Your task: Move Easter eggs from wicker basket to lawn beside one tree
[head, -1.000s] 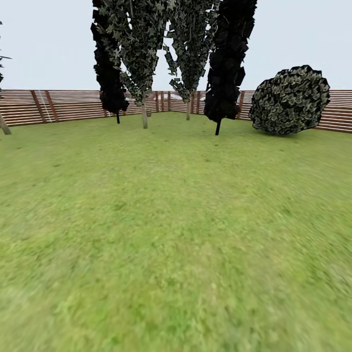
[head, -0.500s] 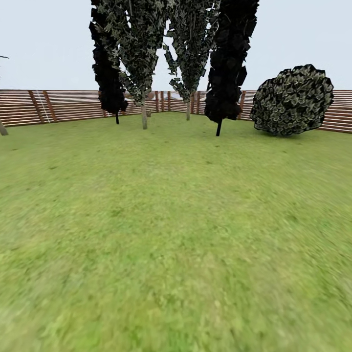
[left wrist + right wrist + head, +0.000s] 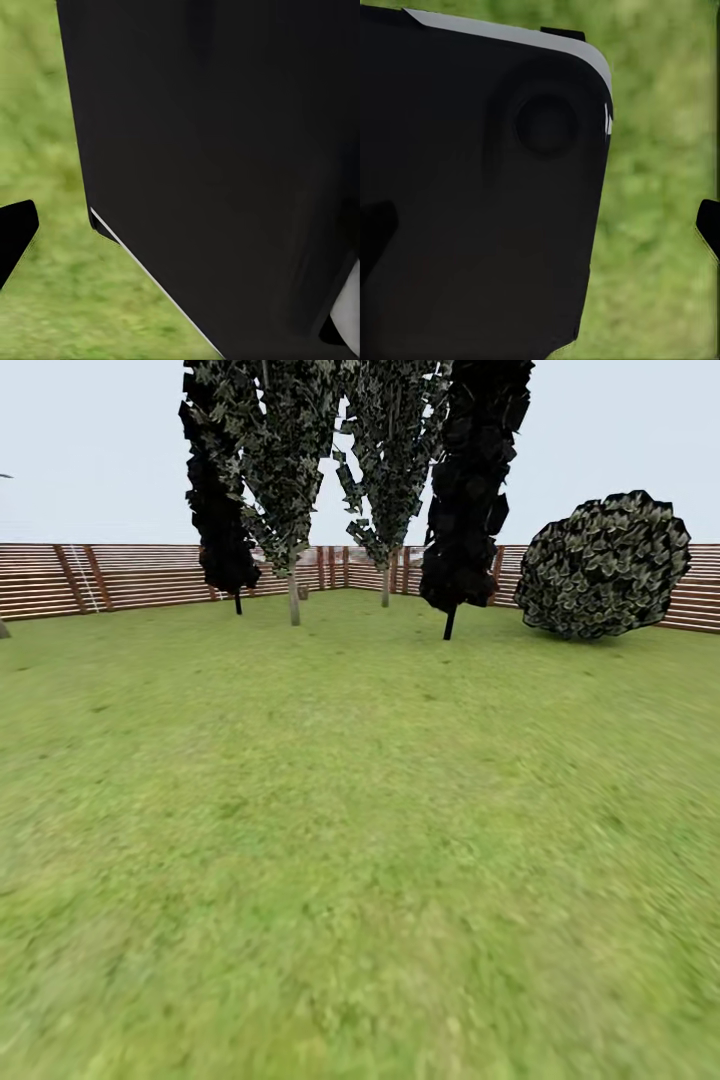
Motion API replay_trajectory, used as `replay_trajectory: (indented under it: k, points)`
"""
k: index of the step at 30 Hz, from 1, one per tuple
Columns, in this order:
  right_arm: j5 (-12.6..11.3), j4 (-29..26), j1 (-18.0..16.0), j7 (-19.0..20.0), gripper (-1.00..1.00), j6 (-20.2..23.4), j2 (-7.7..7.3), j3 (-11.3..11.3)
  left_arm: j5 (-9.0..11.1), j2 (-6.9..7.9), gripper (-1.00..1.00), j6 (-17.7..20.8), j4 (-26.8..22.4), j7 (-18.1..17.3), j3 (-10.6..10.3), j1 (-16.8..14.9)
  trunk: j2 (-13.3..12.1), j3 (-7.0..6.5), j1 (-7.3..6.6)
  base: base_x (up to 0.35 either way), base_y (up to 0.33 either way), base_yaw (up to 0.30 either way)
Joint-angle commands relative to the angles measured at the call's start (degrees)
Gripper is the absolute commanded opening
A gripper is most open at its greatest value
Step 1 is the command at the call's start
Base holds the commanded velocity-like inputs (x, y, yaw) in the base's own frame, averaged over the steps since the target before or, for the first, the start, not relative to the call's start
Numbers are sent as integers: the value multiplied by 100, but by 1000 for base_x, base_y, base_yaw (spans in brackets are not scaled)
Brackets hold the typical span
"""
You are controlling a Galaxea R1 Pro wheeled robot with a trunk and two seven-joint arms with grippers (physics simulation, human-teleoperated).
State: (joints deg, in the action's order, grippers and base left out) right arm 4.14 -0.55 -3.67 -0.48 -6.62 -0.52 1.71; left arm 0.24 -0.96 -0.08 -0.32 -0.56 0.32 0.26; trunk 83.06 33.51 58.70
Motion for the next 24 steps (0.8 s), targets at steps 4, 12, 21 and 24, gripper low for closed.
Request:
replay_trajectory:
  k: [4,12,21,24]
  points:
    - [43,7,-3,-5,100,-15,-1,9,3,1,100,-1,-3,-6,3,0,2,4,3,325,0,0]
    - [43,7,-3,-5,100,-15,-1,12,3,0,100,-2,-3,-6,3,0,2,4,3,325,0,0]
    - [43,10,-3,-5,100,-15,-1,12,3,0,100,-1,-3,-6,3,0,2,4,3,325,0,0]
    - [43,8,-3,-5,100,-15,-1,13,3,0,100,-1,-3,-6,3,0,2,4,3,325,0,0]
